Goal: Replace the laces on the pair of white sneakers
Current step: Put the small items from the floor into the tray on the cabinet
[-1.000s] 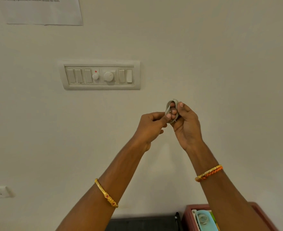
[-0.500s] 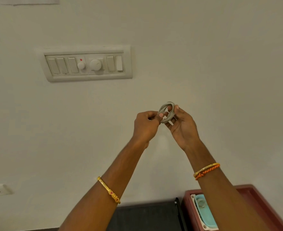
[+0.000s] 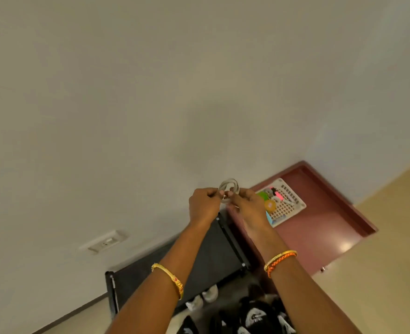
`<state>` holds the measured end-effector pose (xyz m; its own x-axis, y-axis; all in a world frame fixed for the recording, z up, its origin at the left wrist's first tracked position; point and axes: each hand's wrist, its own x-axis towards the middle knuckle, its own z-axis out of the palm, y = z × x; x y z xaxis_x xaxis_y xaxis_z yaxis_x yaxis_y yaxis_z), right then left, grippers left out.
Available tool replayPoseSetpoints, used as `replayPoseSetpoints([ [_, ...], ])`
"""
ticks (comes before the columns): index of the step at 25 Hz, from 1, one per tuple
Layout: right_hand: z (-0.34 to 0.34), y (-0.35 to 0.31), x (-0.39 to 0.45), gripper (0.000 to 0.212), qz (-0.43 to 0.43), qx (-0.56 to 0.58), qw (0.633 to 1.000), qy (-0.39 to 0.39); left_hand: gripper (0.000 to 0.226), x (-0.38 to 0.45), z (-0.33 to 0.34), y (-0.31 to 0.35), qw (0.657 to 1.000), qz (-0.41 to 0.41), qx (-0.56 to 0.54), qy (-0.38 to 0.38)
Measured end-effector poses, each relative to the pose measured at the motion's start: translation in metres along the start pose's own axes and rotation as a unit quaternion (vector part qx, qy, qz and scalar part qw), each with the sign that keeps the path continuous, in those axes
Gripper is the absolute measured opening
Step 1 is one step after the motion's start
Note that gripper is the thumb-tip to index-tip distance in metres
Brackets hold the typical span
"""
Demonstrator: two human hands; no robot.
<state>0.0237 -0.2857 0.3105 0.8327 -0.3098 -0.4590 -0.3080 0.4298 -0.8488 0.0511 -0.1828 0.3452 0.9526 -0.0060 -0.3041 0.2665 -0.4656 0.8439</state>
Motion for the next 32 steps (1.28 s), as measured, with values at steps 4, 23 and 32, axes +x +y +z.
replayPoseSetpoints([
  [4, -0.066, 0.039, 0.041, 0.007, 0.102, -0.032, 0.991, 0.079, 0.019, 0.03, 0.082, -0.046, 0.984, -0.126, 0.046, -0.115],
  [23, -0.173, 0.199, 0.254, 0.011, 0.242, -0.265, 0.916, 0.18, 0.026, 0.186, 0.289, -0.188, 0.912, -0.186, 0.337, -0.139],
  [32, -0.166, 0.187, 0.252, 0.034, 0.195, -0.583, 0.787, 0.057, 0.028, 0.193, 0.302, -0.187, 0.874, -0.137, 0.436, -0.166],
])
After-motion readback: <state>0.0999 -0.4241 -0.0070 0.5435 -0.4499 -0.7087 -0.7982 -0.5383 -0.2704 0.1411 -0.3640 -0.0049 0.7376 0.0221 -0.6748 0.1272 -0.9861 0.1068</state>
